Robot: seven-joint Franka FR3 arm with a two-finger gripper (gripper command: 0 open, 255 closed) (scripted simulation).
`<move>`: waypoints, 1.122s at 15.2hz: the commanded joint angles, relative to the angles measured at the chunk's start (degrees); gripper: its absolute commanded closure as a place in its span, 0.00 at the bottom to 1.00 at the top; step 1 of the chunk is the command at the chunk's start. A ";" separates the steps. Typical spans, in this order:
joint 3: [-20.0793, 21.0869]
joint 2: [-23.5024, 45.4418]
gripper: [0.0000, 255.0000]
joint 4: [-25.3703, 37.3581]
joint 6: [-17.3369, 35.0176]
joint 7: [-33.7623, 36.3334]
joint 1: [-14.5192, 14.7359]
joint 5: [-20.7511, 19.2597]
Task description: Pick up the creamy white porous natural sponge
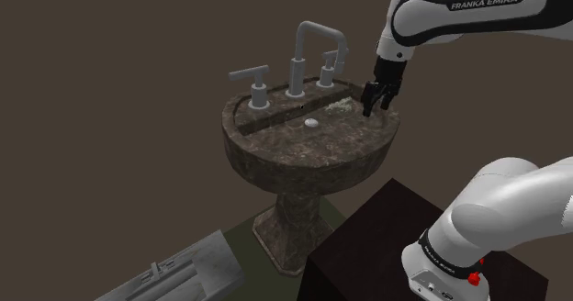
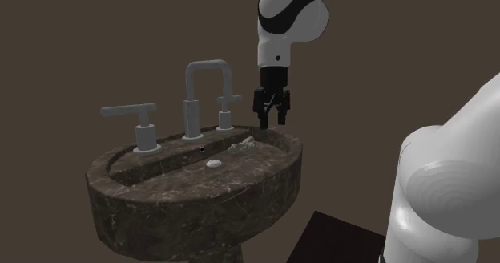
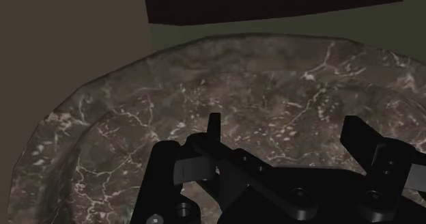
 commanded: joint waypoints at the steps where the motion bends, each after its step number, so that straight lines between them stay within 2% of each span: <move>1: -1.48 3.07 0.00 0.86 4.03 -0.86 -0.37 0.13; 9: -8.03 16.57 0.00 6.29 18.00 -6.28 -0.93 3.71; 13: -11.15 23.93 0.00 10.61 23.41 -10.26 -0.81 8.10; 17: -13.73 31.65 0.00 16.02 27.37 -15.21 -1.02 14.46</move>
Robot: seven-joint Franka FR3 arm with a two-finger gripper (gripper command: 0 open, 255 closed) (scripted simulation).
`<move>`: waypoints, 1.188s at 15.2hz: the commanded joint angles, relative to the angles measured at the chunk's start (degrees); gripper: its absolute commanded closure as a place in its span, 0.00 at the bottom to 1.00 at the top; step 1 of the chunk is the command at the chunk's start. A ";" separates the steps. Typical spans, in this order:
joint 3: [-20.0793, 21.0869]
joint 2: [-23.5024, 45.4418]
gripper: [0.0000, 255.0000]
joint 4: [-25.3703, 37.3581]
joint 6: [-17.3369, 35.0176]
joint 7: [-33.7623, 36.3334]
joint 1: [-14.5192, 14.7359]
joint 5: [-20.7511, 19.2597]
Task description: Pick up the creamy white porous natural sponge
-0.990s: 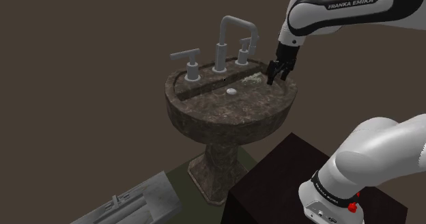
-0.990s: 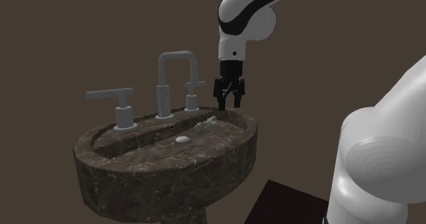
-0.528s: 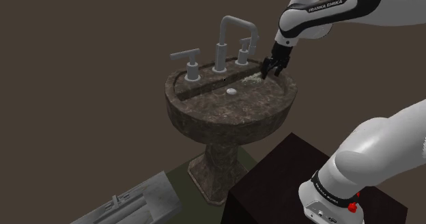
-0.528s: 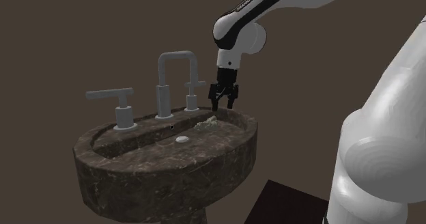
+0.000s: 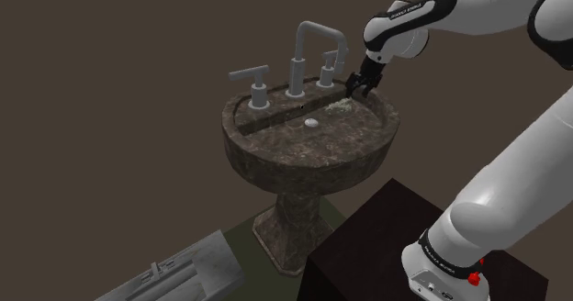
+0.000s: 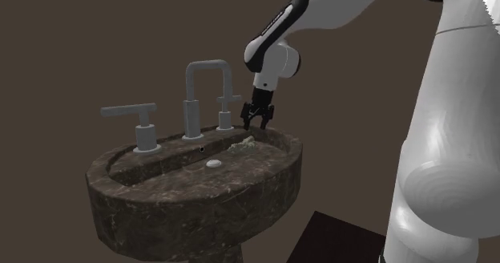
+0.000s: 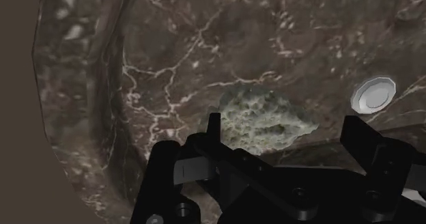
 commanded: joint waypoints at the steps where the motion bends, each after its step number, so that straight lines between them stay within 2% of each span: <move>1: -0.91 3.54 0.00 2.31 2.03 -2.34 -0.20 3.44; 6: -2.02 13.55 0.00 11.05 4.11 -9.03 -2.55 13.42; 14: -0.98 17.25 0.00 9.53 8.56 -12.74 -3.43 17.63; 16: -0.98 17.25 0.00 9.52 8.56 -12.73 -3.44 17.63; 17: -0.98 17.28 1.00 9.63 8.49 -12.69 -3.44 17.61; 18: -0.98 17.26 1.00 9.57 8.52 -12.74 -3.45 17.62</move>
